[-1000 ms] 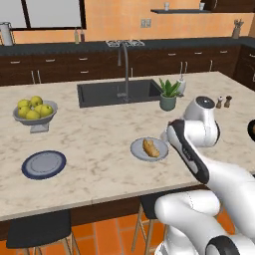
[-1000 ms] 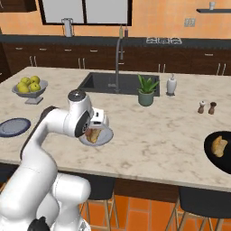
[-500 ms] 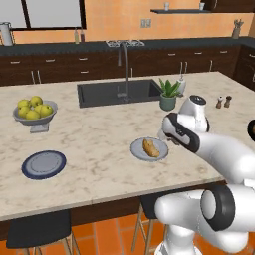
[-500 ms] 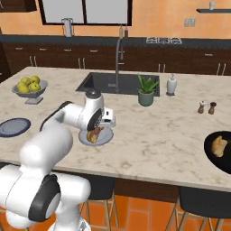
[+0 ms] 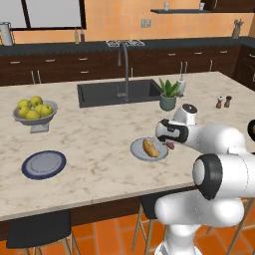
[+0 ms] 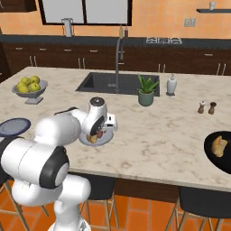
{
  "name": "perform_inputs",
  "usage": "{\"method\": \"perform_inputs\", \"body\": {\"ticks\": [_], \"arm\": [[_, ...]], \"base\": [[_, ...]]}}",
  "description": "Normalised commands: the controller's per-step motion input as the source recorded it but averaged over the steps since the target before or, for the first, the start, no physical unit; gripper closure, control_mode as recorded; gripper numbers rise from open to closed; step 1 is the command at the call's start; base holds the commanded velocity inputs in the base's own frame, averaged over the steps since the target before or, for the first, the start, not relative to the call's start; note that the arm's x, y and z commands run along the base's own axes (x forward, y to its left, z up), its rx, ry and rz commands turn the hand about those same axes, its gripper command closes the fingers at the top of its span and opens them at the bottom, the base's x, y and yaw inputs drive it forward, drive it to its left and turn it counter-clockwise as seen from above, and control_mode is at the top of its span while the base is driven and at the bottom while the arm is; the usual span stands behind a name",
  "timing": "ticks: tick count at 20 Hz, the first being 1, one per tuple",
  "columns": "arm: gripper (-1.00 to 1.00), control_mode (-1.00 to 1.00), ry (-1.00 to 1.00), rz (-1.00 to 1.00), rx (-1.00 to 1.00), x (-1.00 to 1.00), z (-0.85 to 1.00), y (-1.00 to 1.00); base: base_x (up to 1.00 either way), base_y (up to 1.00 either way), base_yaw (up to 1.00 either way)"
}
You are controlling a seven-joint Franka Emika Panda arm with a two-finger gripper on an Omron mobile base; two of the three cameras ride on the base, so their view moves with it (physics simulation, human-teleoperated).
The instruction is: Place one bun and one sausage from the bowl on each plate.
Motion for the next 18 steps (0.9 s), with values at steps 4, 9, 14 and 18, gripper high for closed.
{"method": "perform_inputs", "body": {"ticks": [4, 9, 14, 18], "arm": [[1.00, -1.00, 0.00, 0.01, 0.00, 0.29, -0.37, 0.05], [1.00, -1.00, 0.00, 0.00, 0.00, 0.18, -0.31, 0.13], [1.00, -1.00, 0.00, 0.00, 0.00, 0.19, -0.17, 0.08], [-1.00, -1.00, 0.00, 0.00, 0.00, 0.19, -0.01, 0.00]], "base": [[0.00, 0.00, 0.00], [0.00, 0.00, 0.00], [0.00, 0.00, 0.00], [0.00, 0.00, 0.00]]}}
